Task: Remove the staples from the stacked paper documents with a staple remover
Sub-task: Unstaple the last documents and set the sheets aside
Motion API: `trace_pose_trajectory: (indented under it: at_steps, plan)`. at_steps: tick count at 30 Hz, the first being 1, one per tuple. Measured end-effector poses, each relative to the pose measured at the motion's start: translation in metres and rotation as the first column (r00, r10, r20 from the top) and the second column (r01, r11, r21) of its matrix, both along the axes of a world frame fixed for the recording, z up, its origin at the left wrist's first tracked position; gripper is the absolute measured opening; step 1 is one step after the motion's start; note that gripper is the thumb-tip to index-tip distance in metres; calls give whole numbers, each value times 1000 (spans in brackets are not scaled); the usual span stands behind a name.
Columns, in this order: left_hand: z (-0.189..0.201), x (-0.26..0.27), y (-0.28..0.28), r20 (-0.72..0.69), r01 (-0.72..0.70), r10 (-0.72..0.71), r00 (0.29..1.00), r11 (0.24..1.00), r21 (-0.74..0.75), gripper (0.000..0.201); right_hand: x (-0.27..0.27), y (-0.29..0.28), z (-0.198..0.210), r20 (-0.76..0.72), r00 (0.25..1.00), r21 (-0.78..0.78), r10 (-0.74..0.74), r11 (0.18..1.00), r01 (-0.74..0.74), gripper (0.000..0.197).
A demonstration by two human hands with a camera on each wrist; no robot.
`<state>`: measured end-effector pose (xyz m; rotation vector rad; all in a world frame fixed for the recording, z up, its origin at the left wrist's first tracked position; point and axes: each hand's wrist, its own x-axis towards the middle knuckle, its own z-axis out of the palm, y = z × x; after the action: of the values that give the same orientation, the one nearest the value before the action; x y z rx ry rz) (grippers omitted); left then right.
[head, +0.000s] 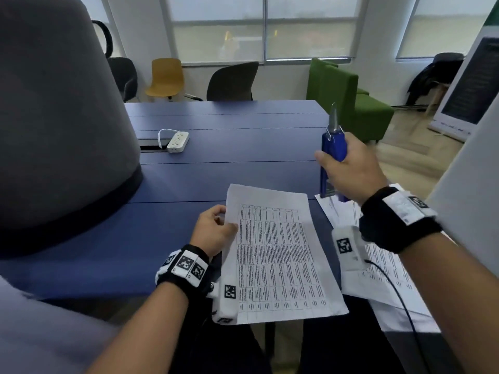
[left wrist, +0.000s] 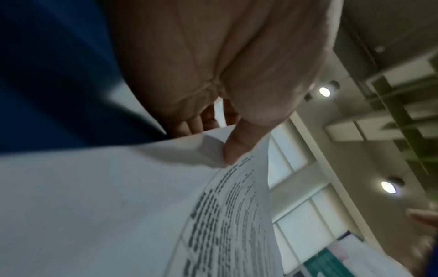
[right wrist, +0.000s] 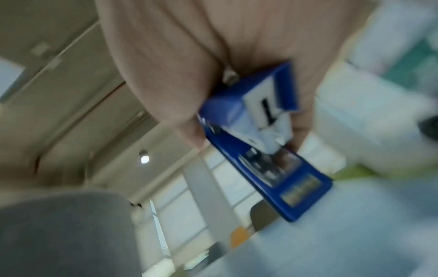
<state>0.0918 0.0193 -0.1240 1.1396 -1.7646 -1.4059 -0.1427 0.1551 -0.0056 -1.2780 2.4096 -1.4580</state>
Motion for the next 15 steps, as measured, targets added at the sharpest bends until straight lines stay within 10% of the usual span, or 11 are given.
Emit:
trace_pose_trajectory:
  at_steps: [5, 15]
  plan:
    - [-10, 9, 7, -98, 68, -71, 993, 997, -39, 37, 55, -71, -27, 404, 863, -440, 303, 892, -106, 23]
    - [-31, 7, 7, 48, 18, -1, 999, 936, -351, 15, 100, -118, -65, 248, 879, -266, 407, 901, -342, 37]
